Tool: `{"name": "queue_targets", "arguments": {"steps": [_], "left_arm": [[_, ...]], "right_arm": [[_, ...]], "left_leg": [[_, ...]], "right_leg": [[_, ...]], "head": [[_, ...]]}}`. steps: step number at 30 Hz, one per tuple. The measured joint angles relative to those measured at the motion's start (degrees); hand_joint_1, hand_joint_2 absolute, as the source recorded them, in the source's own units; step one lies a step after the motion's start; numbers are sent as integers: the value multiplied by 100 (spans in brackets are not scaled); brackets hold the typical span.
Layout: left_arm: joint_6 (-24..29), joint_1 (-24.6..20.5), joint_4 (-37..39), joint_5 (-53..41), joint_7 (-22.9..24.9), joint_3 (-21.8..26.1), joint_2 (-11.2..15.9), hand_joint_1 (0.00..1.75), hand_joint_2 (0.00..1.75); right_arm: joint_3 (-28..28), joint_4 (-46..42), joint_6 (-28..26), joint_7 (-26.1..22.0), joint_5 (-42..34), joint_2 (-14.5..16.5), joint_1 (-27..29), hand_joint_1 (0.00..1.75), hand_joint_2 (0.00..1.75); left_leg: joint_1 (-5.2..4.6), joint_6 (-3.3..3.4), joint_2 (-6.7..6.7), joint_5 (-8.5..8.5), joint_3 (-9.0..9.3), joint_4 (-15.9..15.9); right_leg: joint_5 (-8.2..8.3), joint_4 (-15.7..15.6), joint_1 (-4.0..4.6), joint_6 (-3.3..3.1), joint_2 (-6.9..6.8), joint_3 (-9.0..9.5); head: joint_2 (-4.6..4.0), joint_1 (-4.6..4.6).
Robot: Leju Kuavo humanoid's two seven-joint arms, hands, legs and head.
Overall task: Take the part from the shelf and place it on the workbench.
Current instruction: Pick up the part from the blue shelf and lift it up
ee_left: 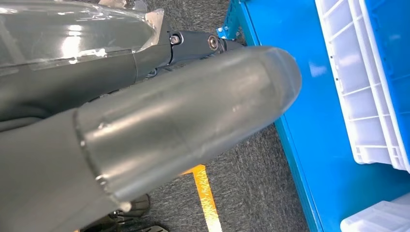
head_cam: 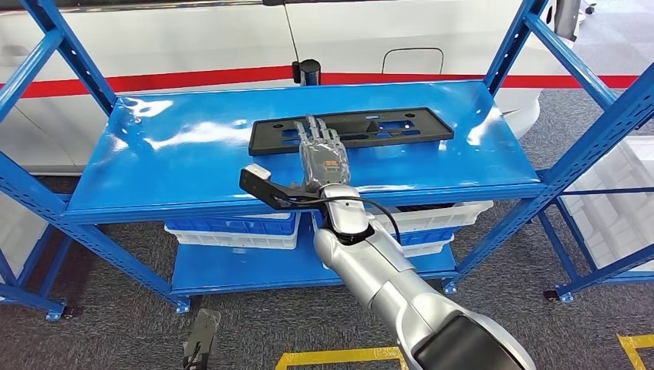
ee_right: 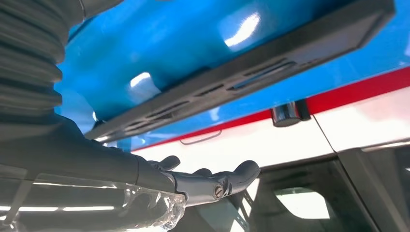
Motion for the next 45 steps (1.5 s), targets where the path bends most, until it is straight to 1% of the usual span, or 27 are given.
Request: {"name": "queue_targets", "arguments": {"steps": [6,14,18,20,24,28,30,33,37,45], "left_arm": [[0,23,20,5,-6,79,1,0,0],[1,41,23,7,-7,94,2,0,0],[5,50,23,14,-84,97,2,0,0],[10,55,23,7,-168,98,3,0,0],[21,56,23,-38,-348,98,4,0,0],[14,53,23,-27,-435,98,6,0,0],[-4,44,23,5,-452,99,15,0,0],[-37,12,23,4,-454,100,37,0,0],[-70,-34,23,-7,-432,100,63,0,0],[-199,-126,23,-120,-219,98,97,0,0]], "right_arm": [[167,0,-1,4,-13,0,-58,0,175],[211,2,-22,27,-24,-1,-68,0,175],[208,72,-119,159,-69,-5,-115,0,175],[185,169,-276,182,-110,-8,-154,0,175],[35,343,-760,-67,-224,-8,-181,0,175],[-109,290,-1017,-458,-498,-2,-168,0,175],[-138,85,-992,-552,-774,-1,-170,0,175],[-138,-206,-847,-523,-1027,-1,-206,0,175],[-141,-360,-844,-507,-1083,-2,-236,0,175],[-240,-309,-897,-488,-999,-2,-303,0,175]], "left_leg": [[0,0,0,0,0,0],[0,0,0,0,0,0],[0,0,0,0,1,0],[0,0,0,0,2,0],[0,0,1,0,2,0],[0,0,1,0,1,0],[0,0,2,0,1,0],[0,0,1,0,2,0],[0,-1,2,0,3,0],[-2,-1,1,0,2,2]], "right_leg": [[0,0,0,0,0,0],[0,0,0,0,0,0],[0,0,0,0,0,0],[0,0,0,0,0,0],[0,0,0,0,1,0],[0,0,0,0,1,0],[0,0,0,0,1,-1],[0,0,1,0,1,-1],[0,0,1,0,1,0],[1,-1,-1,1,0,1]], "head": [[0,-1],[0,0],[0,0],[0,0],[0,0],[0,0],[0,1],[0,1],[0,0],[0,1]]}}
